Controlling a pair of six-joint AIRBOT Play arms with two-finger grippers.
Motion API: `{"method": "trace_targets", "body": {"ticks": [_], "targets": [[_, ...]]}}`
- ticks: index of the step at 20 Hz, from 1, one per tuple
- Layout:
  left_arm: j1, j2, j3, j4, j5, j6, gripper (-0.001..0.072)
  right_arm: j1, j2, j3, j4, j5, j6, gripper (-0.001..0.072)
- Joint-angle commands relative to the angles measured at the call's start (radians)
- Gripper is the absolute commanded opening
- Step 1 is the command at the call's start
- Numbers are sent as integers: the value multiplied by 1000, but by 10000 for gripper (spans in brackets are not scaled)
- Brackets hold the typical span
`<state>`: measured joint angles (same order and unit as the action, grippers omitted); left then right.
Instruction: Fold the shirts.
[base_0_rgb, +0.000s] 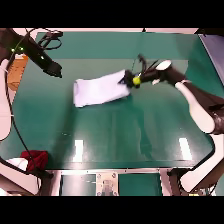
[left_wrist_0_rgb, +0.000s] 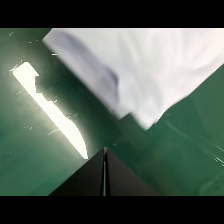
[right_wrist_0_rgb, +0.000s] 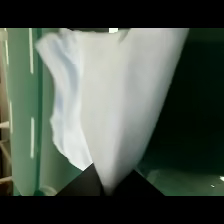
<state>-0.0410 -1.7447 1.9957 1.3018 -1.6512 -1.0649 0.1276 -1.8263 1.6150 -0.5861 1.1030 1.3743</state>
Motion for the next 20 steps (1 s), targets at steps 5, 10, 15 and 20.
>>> {"method": "trace_targets", "body": {"ticks": [5,10,15,20], "targets": [[0,0,0,-1,-7,0,25,-402,325,246,-328,328,216,13],[0,0,0,-8,-7,-11,26,-794,403,246,-386,426,215,13],[0,0,0,-37,-7,-11,26,-1125,404,246,-488,520,211,12],[0,0,0,-68,-8,-11,26,-1270,407,246,-584,622,212,13]]}}
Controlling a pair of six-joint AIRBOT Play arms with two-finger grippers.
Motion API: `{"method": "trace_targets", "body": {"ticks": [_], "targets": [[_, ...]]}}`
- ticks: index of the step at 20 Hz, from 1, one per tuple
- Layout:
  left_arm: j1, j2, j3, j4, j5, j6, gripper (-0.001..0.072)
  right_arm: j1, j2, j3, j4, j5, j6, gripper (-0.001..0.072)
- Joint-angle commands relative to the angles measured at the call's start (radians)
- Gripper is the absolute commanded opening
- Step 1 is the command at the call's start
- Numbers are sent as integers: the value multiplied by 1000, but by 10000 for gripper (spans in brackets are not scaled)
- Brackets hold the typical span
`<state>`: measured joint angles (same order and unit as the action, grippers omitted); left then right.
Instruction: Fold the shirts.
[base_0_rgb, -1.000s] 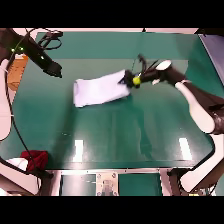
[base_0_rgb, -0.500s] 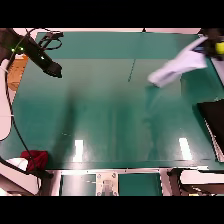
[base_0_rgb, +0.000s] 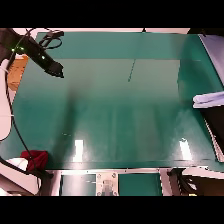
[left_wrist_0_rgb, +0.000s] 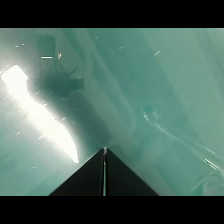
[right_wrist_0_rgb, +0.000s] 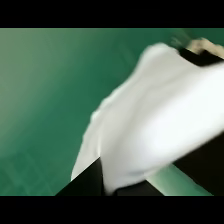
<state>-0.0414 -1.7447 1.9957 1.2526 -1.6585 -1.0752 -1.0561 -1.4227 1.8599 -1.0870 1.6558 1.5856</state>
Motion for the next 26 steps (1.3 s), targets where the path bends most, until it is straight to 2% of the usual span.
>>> {"method": "trace_targets", "body": {"ticks": [1,5,11,12,13,14,17,18,20,22,26], "targets": [[1,0,0,-24,-1,-1,26,-88,5,1,-131,81,13,13],[1,0,0,-37,-12,-1,26,-87,5,-50,-366,176,117,13],[1,0,0,-42,-12,0,26,-89,13,-402,-689,177,171,18],[1,0,0,-43,-11,-1,25,-95,10,-452,-721,159,182,146],[1,0,0,-47,-11,-1,26,-105,6,-499,-728,138,197,470],[1,0,0,-57,-11,-1,26,-109,3,-531,-728,129,201,608],[1,0,0,-96,9,-2,25,-89,-19,-507,-665,121,243,607],[1,0,2,-100,25,-25,25,-62,-24,-475,-588,111,243,561],[1,14,3,-103,47,-70,24,20,-23,-400,-402,51,188,14],[1,37,2,-104,40,-113,24,140,-21,-330,-286,-12,140,16],[-1,141,-123,-109,31,-195,23,463,77,-396,-267,-175,35,13]]}}
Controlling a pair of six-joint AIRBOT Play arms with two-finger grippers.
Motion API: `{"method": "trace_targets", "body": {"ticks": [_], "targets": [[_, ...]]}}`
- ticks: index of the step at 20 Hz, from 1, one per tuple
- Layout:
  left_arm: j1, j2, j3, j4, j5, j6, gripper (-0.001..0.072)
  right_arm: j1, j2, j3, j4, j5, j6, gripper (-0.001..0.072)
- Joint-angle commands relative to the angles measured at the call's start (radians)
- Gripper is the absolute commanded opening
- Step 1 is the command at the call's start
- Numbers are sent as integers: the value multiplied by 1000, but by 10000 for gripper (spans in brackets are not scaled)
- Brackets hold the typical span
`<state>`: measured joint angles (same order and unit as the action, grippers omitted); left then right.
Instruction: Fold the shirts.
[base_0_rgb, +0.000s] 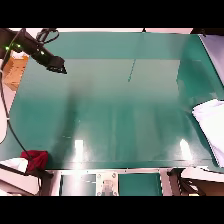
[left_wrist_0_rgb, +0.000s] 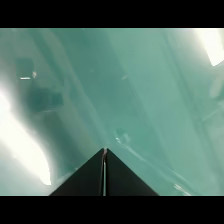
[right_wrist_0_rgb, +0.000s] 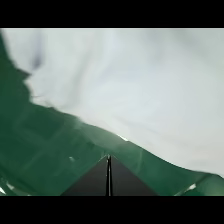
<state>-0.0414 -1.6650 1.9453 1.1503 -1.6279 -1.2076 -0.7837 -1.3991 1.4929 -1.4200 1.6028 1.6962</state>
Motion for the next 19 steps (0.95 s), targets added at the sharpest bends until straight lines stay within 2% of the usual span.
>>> {"method": "trace_targets", "body": {"ticks": [1,6,9,11,19], "targets": [[-5,116,-158,-6,16,-68,23,262,98,-100,66,-164,-86,13],[-12,497,-700,-7,146,-108,24,571,365,-607,91,-348,-104,13],[-12,680,-903,9,174,-135,25,691,446,-757,149,-427,-104,13],[-12,735,-941,39,178,-140,25,743,450,-769,153,-428,-102,14],[-12,738,-940,47,171,-148,26,775,449,-769,156,-428,-104,14]]}}
